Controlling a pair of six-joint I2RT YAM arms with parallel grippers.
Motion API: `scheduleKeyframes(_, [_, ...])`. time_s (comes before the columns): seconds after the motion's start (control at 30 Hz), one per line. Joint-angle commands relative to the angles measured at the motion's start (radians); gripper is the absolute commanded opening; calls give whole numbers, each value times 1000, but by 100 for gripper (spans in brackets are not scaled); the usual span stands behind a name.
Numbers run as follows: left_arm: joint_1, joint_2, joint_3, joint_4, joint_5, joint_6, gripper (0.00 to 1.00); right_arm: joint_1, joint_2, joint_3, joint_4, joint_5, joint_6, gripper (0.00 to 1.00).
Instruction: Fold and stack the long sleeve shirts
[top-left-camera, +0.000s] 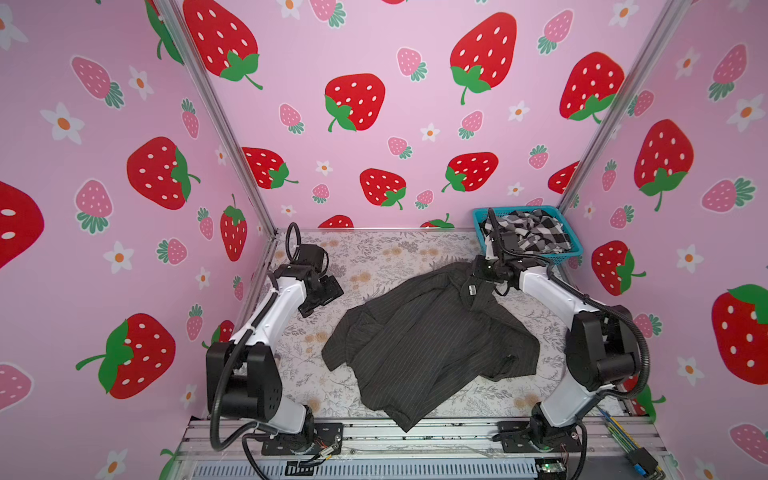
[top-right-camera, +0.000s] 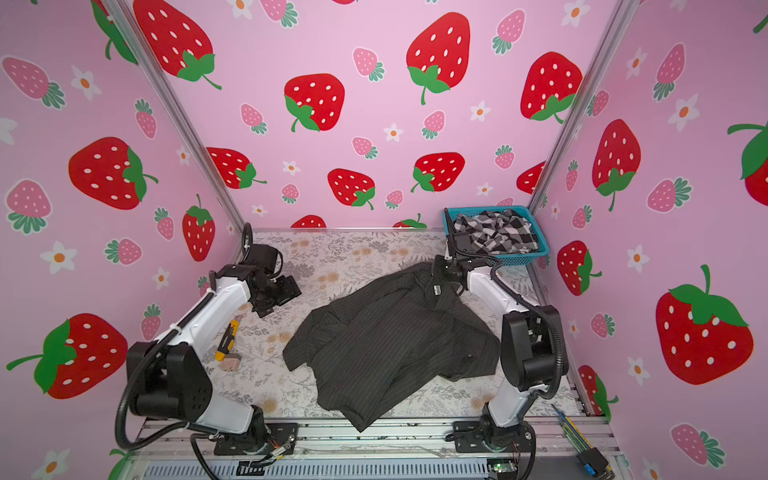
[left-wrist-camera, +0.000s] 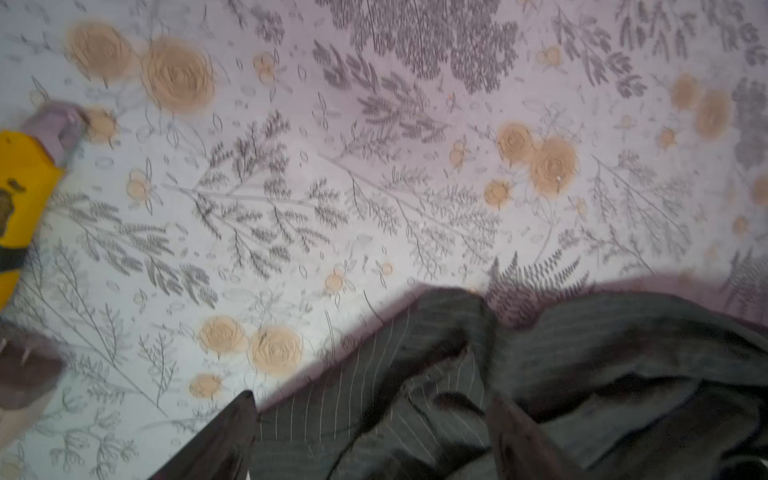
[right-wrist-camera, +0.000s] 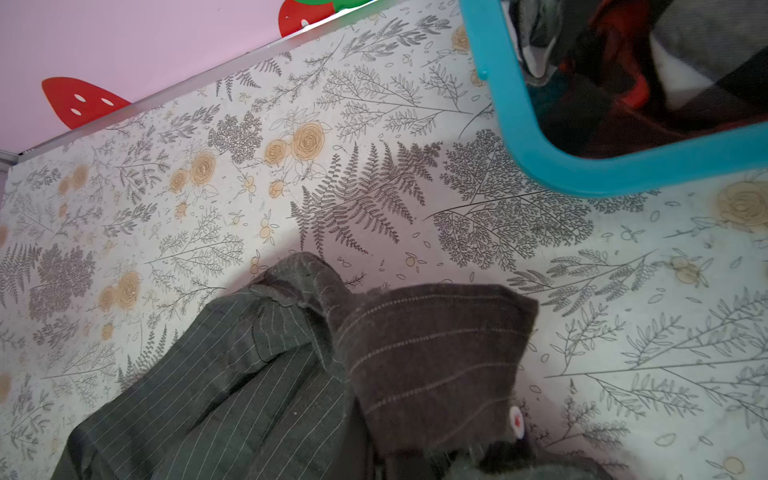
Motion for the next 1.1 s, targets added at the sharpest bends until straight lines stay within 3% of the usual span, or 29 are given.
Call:
scheduleKeyframes(0.0, [-91, -87, -124, -74, 103, -96, 88, -6, -29, 19, 51, -8, 10, 0])
scheduleKeyframes(0.13, [-206, -100, -245, -36, 230, -218, 85, -14, -29, 24, 53, -12, 14, 0])
scheduleKeyframes(0.23, [-267, -61, -271, -8, 221, -245, 82, -15, -39, 26, 53, -19, 23, 0])
scheduleKeyframes(0.53, [-270, 93, -273, 81, 231, -204, 80, -21, -80, 2, 54, -32, 35, 0])
scheduleKeyframes(0.6, [-269, 120, -255, 82, 219, -199, 71, -25, -88, -8, 56, -33, 38, 0])
scheduleKeyframes(0.67, [-271, 144, -245, 96, 245, -202, 52, -30, -97, -23, 61, -37, 45, 0])
scheduleKeyframes(0.77, [-275, 154, -243, 86, 282, -209, 35, -39, -103, -31, 65, -49, 51, 0])
scheduleKeyframes(0.9, [-275, 107, -241, 46, 284, -199, 1, -48, -105, -25, 67, -58, 51, 0])
scheduleKeyframes(1.0, [-269, 62, -195, -17, 239, -168, 0, -54, -104, -9, 70, -67, 54, 0])
scheduleKeyframes(1.07, [-256, 33, -114, -108, 132, -130, 0, -58, -105, 7, 70, -76, 55, 0])
